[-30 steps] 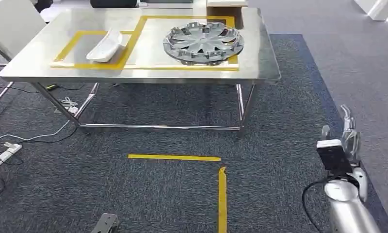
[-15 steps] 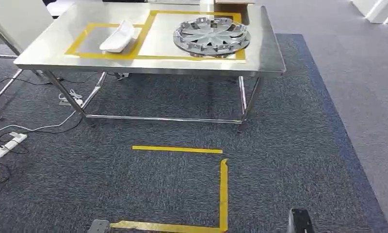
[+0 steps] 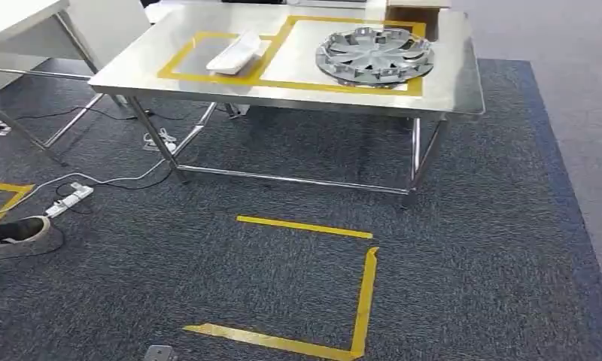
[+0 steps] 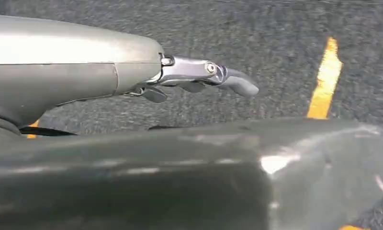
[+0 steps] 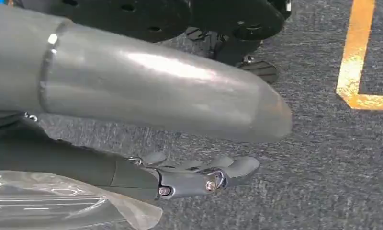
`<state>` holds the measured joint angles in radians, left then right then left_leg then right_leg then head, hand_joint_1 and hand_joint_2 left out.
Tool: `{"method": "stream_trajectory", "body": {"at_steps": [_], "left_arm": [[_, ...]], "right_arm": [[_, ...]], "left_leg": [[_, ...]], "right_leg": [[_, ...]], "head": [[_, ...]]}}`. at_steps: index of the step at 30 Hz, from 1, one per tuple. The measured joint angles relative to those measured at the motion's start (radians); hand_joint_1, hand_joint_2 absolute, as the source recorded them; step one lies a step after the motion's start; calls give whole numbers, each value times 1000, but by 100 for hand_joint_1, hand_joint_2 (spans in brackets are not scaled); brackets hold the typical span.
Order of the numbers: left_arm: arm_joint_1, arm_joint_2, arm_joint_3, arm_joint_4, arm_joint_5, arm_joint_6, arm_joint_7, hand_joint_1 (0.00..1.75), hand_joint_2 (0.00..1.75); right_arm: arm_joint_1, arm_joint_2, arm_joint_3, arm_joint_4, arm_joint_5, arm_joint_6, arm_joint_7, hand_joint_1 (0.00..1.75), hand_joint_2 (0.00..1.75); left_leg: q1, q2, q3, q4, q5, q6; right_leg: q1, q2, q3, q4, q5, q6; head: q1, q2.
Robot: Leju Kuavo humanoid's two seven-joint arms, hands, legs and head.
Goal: Take the parts from the cabinet and place them on the table.
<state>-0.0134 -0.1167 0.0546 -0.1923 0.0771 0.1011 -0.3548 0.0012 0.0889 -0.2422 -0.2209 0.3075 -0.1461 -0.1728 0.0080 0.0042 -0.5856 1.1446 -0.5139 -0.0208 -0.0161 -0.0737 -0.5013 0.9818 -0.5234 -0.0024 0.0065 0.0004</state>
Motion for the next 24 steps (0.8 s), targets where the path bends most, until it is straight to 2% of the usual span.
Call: {"method": "stream_trajectory", "body": {"at_steps": [1,2,3,5,6,7,8,9,11,12,13,14,15,16,17,18,19,21,22,23,24], "left_arm": [[-1,0,1,0,-2,0,0,0,0],[-3,-1,2,0,-7,0,0,0,0],[-3,-1,3,0,-11,0,0,0,0],[0,-1,5,0,-14,0,0,0,0],[3,0,6,0,-15,0,0,0,0],[6,-1,7,0,-16,0,0,0,0],[4,-1,7,0,-16,0,0,0,0],[1,-1,8,0,-18,-1,0,0,0],[-1,-3,8,0,-20,-5,0,0,0],[0,-3,8,0,-21,-10,1,0,0],[2,-3,8,0,-24,-10,2,0,0],[3,-3,8,0,-26,-12,2,0,0],[2,-3,8,0,-30,-12,2,0,0],[0,-3,8,0,-30,-13,2,0,0],[-1,-4,8,0,-30,-13,2,0,0],[-6,-3,8,0,-31,-13,3,0,0],[-6,-4,8,0,-31,-13,3,0,0],[0,-4,8,0,-29,-18,8,0,0],[2,-3,10,0,-28,-22,13,0,0],[3,-3,13,0,-26,-23,14,0,0],[0,-4,15,0,-26,-24,16,0,0]], "right_arm": [[-1,1,0,0,6,0,-4,0,0],[-1,2,0,2,16,0,-13,0,0],[-2,4,0,5,27,0,-22,0,0],[-10,4,0,6,37,0,-31,0,0],[-16,6,0,6,41,0,-33,0,0],[-19,6,0,6,42,0,-35,0,0],[-19,6,0,7,43,0,-36,0,0],[-18,6,0,8,45,0,-38,0,0],[-16,6,1,11,50,0,-46,0,0],[-14,6,1,13,50,1,-50,0,0],[-14,6,1,14,53,3,-53,0,0],[-15,6,2,14,57,3,-55,0,0],[-17,6,2,14,59,3,-58,0,0],[-18,6,3,14,61,4,-60,0,0],[-18,6,3,15,61,4,-61,0,0],[-17,6,3,18,62,5,-62,0,0],[-20,6,4,18,66,6,-62,0,0],[-21,6,4,18,67,5,-62,0,0],[-21,10,4,18,69,5,-60,0,0],[-20,10,4,18,73,3,-56,0,0],[-20,10,4,18,76,3,-50,0,0]], "left_leg": [[-1,29,54,-91,28,5],[-12,65,83,-137,15,10],[-14,64,78,-143,18,21],[-17,48,68,-146,13,31],[-14,38,64,-155,19,40],[-8,31,70,-164,26,49],[-8,22,66,-165,30,56],[-8,11,61,-165,32,59],[-12,-11,55,-164,36,64],[-13,-24,53,-163,37,66],[-14,-38,53,-161,37,66],[-15,-51,53,-159,37,65],[-15,-65,53,-155,37,65],[-15,-79,53,-153,36,63],[-15,-88,50,-152,36,59],[-18,-102,43,-142,36,53],[-13,-110,33,-143,41,45],[-8,-134,24,-145,50,31],[-9,-123,21,-137,41,29],[-14,-68,9,-109,20,22],[-11,-40,-19,-49,-15,15]], "right_leg": [[1,-10,11,0,-1,3],[7,-20,-2,2,-2,8],[9,-28,9,2,1,15],[9,-46,8,2,4,22],[10,-57,11,0,3,30],[4,-21,-1,10,-13,37],[3,30,-19,49,-42,39],[3,54,-52,120,-80,39],[4,69,-128,276,-140,41],[4,71,-150,317,-143,42],[4,71,-147,304,-118,41],[4,74,-123,248,-75,39],[4,84,-83,161,-22,36],[3,109,-44,75,21,32],[0,161,-24,39,12,28],[-5,170,-15,9,9,28],[-1,159,-7,13,3,28],[2,140,-11,11,8,21],[-8,122,-6,0,15,12],[-5,110,-3,-3,15,10],[-4,94,-1,-2,13,5]], "head": [[0,0],[-1,0],[2,0],[-1,0],[0,0],[0,0],[5,0],[7,0],[8,0],[7,0],[7,0],[7,0],[7,0],[8,0],[7,0],[6,0],[6,0],[6,0],[6,0],[2,0],[-6,0]]}}
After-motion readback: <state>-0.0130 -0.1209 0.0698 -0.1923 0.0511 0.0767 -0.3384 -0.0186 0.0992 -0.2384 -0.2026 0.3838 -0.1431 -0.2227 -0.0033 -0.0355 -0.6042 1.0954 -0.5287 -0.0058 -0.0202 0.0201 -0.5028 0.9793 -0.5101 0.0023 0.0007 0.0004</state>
